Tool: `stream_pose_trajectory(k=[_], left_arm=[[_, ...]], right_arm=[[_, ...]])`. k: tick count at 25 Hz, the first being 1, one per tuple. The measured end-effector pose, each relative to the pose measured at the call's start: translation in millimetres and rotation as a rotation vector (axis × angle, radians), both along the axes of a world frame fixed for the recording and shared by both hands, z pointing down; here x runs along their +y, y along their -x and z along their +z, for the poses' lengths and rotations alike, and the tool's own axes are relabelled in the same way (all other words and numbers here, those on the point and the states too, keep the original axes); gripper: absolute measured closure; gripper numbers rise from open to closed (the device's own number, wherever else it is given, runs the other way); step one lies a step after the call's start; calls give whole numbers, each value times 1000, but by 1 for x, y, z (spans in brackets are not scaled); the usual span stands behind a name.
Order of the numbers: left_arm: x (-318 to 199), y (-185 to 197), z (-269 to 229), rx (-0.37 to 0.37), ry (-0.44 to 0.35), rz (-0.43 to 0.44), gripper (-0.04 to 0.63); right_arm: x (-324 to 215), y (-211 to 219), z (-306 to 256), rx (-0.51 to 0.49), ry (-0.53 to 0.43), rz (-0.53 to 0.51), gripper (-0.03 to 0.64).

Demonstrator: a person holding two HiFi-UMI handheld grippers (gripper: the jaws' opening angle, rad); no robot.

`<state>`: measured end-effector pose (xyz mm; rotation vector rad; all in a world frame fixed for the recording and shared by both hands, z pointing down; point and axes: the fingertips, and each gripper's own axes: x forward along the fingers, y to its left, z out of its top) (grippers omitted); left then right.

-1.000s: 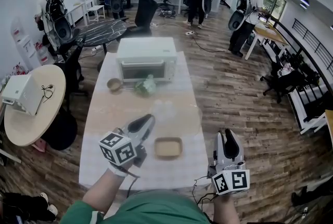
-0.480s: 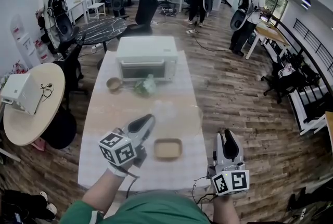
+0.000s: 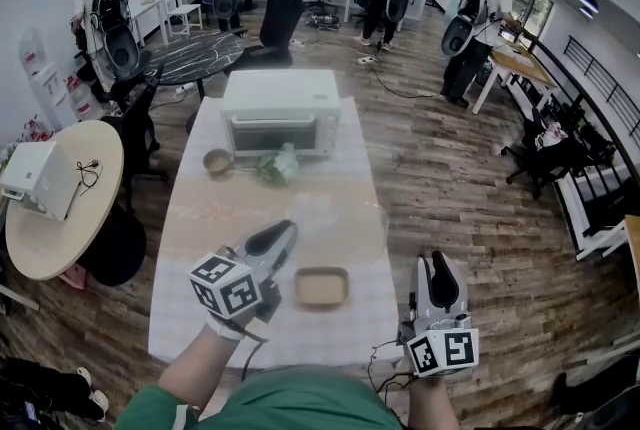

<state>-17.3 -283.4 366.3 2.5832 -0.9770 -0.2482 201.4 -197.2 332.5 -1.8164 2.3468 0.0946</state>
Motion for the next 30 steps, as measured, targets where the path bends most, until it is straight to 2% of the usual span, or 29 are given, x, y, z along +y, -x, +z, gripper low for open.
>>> stream_pose_trajectory(k=[30], left_arm=[[-9, -20, 10, -12, 22, -22, 555]], right_arm=[[-12, -21, 13, 0, 17, -21, 509]])
